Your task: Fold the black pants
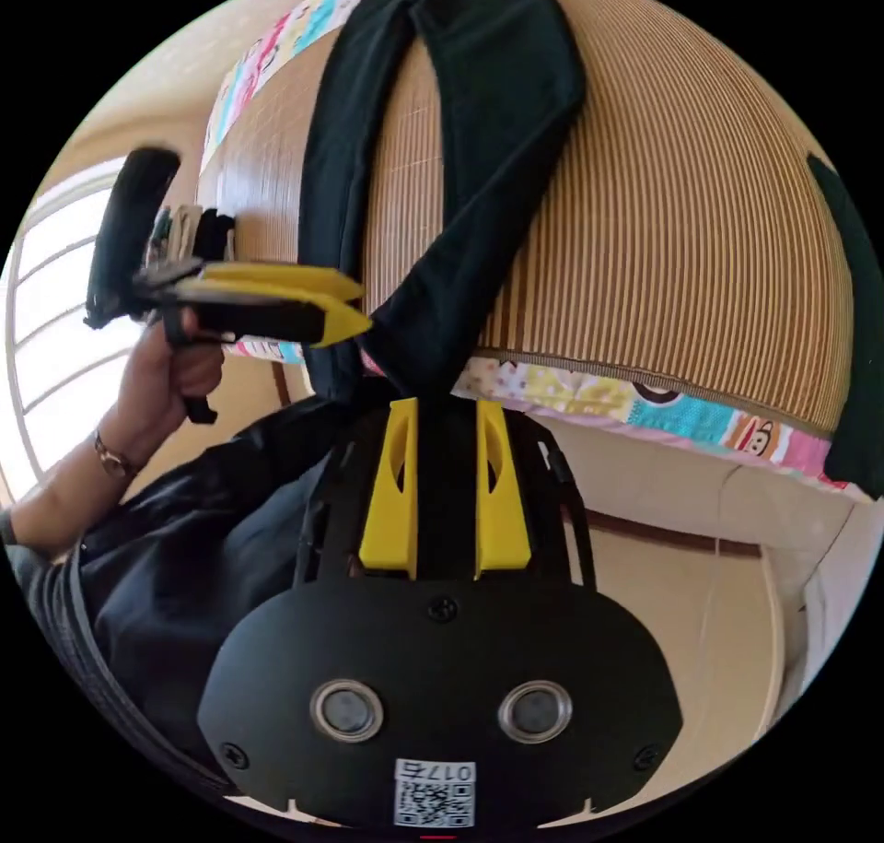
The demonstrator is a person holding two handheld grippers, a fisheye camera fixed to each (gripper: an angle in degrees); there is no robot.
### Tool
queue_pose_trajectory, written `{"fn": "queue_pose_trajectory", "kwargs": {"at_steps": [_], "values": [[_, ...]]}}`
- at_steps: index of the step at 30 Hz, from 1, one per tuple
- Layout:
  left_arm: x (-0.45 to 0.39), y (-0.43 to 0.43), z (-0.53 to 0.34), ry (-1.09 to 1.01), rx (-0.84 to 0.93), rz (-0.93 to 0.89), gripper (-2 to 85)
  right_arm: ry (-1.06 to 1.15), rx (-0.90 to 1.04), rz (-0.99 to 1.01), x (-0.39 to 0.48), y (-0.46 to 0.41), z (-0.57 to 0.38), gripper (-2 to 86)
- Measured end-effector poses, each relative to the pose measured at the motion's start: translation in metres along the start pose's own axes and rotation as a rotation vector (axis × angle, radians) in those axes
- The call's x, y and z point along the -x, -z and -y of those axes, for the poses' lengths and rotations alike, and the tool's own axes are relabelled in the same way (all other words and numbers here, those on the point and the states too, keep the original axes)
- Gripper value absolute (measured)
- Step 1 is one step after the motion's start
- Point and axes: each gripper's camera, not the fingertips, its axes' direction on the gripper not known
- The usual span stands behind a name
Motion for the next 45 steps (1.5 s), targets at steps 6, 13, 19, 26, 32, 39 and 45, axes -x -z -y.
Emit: {"fn": "queue_pose_trajectory", "kwargs": {"at_steps": [6, 13, 19, 26, 32, 39, 45], "values": [[0.043, 0.012, -0.044, 0.102, -0.110, -0.016, 14.0, -0.160, -0.075, 0.336, -0.046, 0.012, 0.022, 9.7], [0.042, -0.007, 0.006, -0.096, 0.002, 0.114, 14.8, -0.157, 0.005, 0.321, -0.045, 0.009, 0.008, 8.5], [0.052, -0.062, 0.002, -0.130, 0.203, -0.135, 5.5, -0.146, 0.042, 0.197, -0.080, 0.054, 0.036, 8.7], [0.037, 0.016, -0.110, -0.166, -0.148, -0.308, 3.0, 0.073, -0.148, 0.149, -0.077, 0.152, 0.236, 12.5], [0.045, 0.035, -0.155, -0.006, -0.279, -0.350, 2.9, 0.033, -0.323, 0.286, -0.072, 0.160, 0.428, 15.9], [0.041, 0.027, -0.173, 0.072, -0.346, -0.377, 2.8, -0.035, -0.457, -0.055, -0.032, 0.157, 0.530, 10.3], [0.068, 0.010, -0.206, 0.284, -0.420, -0.345, 2.8, 0.340, -0.609, -0.649, 0.151, 0.111, 0.498, 3.6]]}}
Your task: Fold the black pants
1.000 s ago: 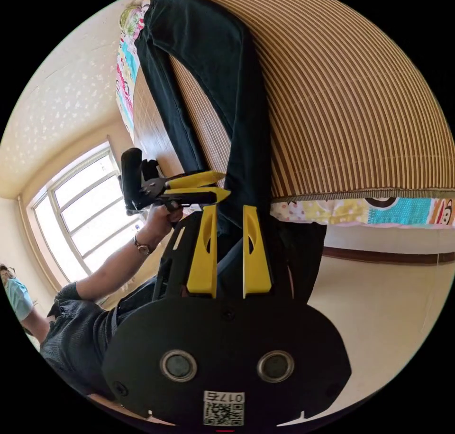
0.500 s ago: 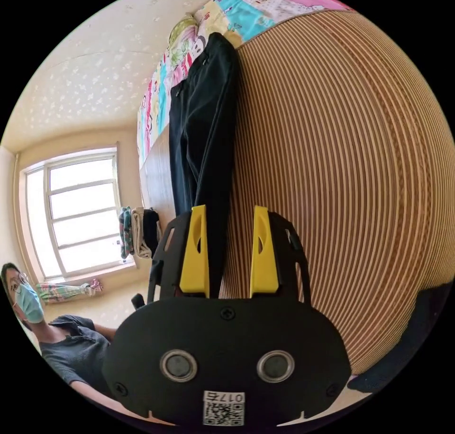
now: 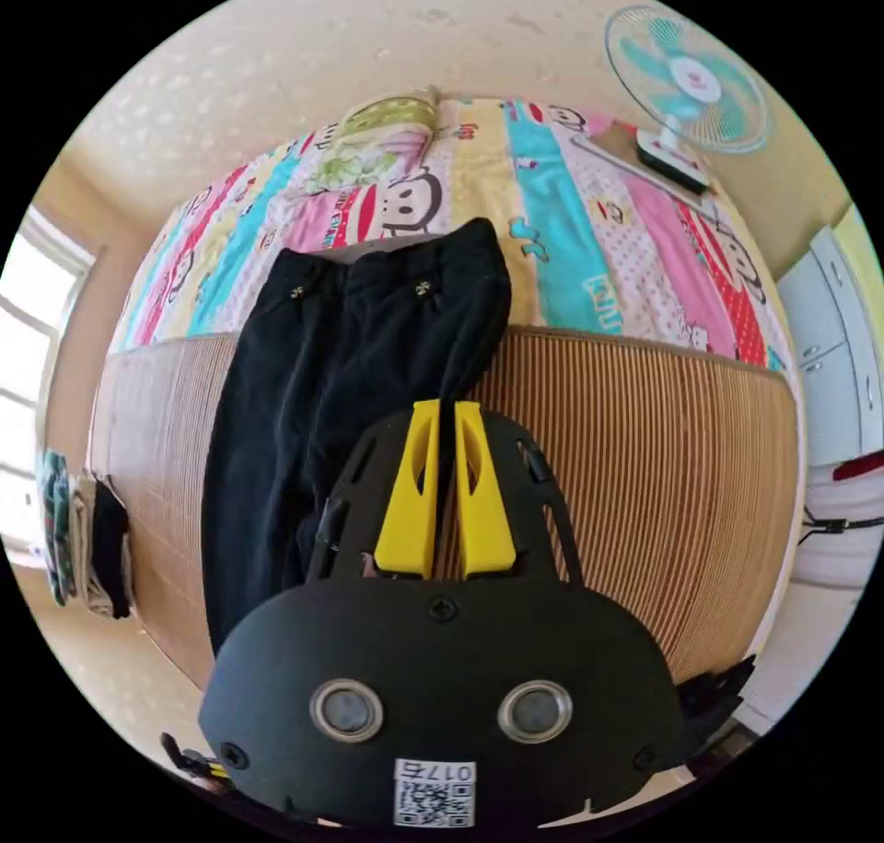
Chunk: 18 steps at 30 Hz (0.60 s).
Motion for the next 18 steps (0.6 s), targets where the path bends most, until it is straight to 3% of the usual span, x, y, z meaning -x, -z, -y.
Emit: {"fn": "queue_pose_trajectory", "kwargs": {"at_steps": [3, 8, 12, 15, 18], "values": [[0.013, 0.006, -0.011, 0.085, -0.002, 0.065, 3.0, 0.198, -0.111, -0.020, 0.101, 0.024, 0.008, 3.0], [0.021, 0.016, -0.023, 0.120, -0.014, 0.144, 3.4, 0.192, 0.013, 0.336, 0.187, -0.043, 0.056, 2.6], [0.037, 0.020, -0.022, 0.165, 0.013, 0.203, 3.8, 0.042, 0.032, 0.507, 0.165, -0.074, 0.035, 3.0], [0.047, 0.023, -0.020, 0.174, 0.016, 0.175, 3.9, 0.020, 0.064, 0.603, 0.127, -0.081, -0.035, 4.7], [0.050, 0.026, -0.019, 0.167, 0.019, 0.143, 4.0, 0.050, 0.214, 0.609, 0.093, -0.096, -0.143, 6.7]]}}
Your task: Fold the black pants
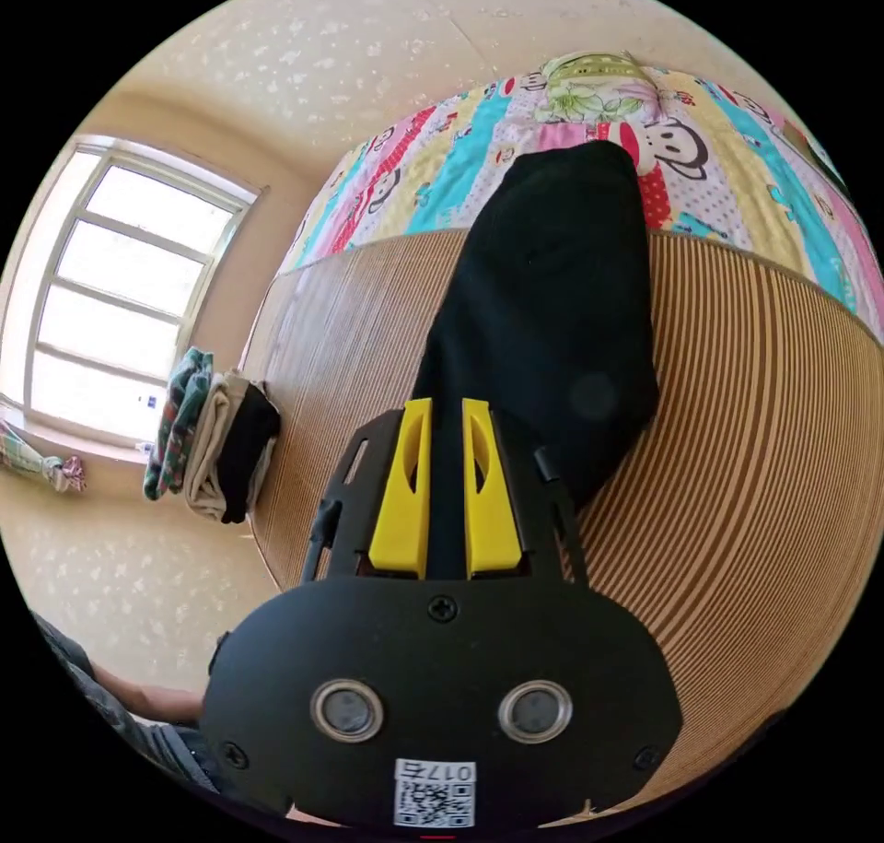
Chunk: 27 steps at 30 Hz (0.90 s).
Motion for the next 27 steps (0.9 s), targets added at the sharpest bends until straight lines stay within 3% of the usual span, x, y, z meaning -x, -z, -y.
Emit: {"fn": "queue_pose_trajectory", "kwargs": {"at_steps": [4, 8, 12, 14, 16, 19, 21, 25, 27], "values": [[-0.001, 0.007, 0.006, -0.028, 0.022, -0.015, 3.9, -0.140, 0.205, 0.099, -0.032, -0.029, -0.176, 12.1], [-0.002, 0.014, 0.014, -0.066, 0.077, -0.098, 3.9, -0.285, 0.412, 0.289, -0.008, -0.085, -0.316, 12.7], [0.008, 0.030, 0.020, -0.042, 0.144, -0.312, 3.4, -0.297, 0.442, 0.366, 0.026, -0.092, -0.366, 4.9], [0.004, 0.049, 0.018, -0.107, 0.135, -0.407, 3.0, -0.181, 0.396, 0.398, 0.069, -0.074, -0.370, 2.1], [-0.001, 0.072, 0.015, -0.172, 0.125, -0.478, 2.9, -0.123, 0.387, 0.315, 0.095, -0.066, -0.371, 1.4], [0.004, 0.096, 0.016, -0.172, 0.115, -0.349, 2.9, -0.146, 0.390, 0.235, 0.095, -0.081, -0.373, 1.1], [0.025, 0.089, 0.029, -0.060, 0.160, -0.197, 3.4, -0.226, 0.390, 0.263, 0.079, -0.095, -0.373, 1.2], [0.055, 0.050, 0.063, 0.077, 0.350, -0.199, 4.7, -0.335, 0.317, 0.266, 0.055, -0.097, -0.367, 2.9], [0.047, 0.043, 0.081, 0.040, 0.398, -0.087, 5.1, -0.336, 0.261, 0.250, 0.051, -0.090, -0.362, 4.8]]}}
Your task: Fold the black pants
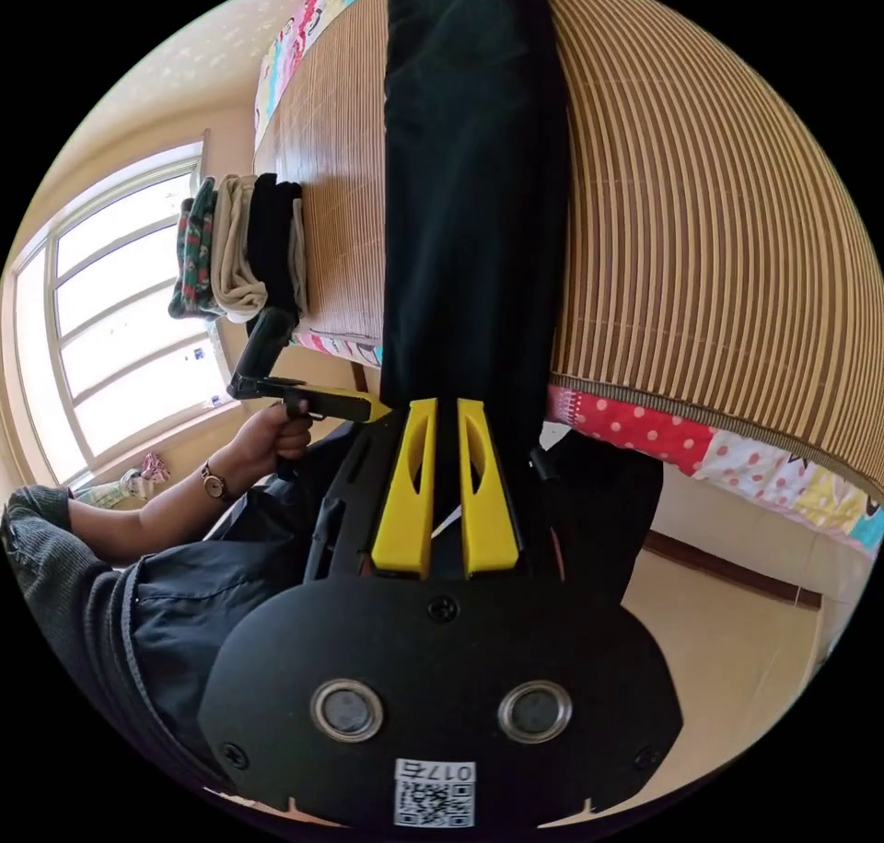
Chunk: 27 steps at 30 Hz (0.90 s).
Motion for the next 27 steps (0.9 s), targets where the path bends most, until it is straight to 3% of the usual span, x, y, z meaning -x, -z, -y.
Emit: {"fn": "queue_pose_trajectory", "kwargs": {"at_steps": [5, 8, 11, 20, 27], "values": [[-0.031, 0.001, 0.024, -0.101, 0.107, 0.157, 5.0, -0.039, 0.047, -0.061, -0.025, -0.023, 0.029, 9.6], [-0.045, -0.008, 0.034, -0.221, 0.182, 0.100, 4.4, -0.042, 0.058, -0.078, -0.032, -0.035, 0.039, 9.3], [-0.034, -0.015, 0.048, -0.177, 0.214, 0.014, 4.2, -0.040, 0.086, -0.097, -0.035, -0.031, 0.040, 5.5], [-0.032, -0.021, 0.077, -0.145, 0.264, 0.096, 4.0, -0.054, -0.064, 0.003, -0.043, -0.018, 0.036, 7.4], [-0.028, -0.035, 0.092, -0.127, 0.262, 0.162, 4.0, -0.072, -0.003, 0.006, -0.049, -0.034, 0.053, 5.6]]}}
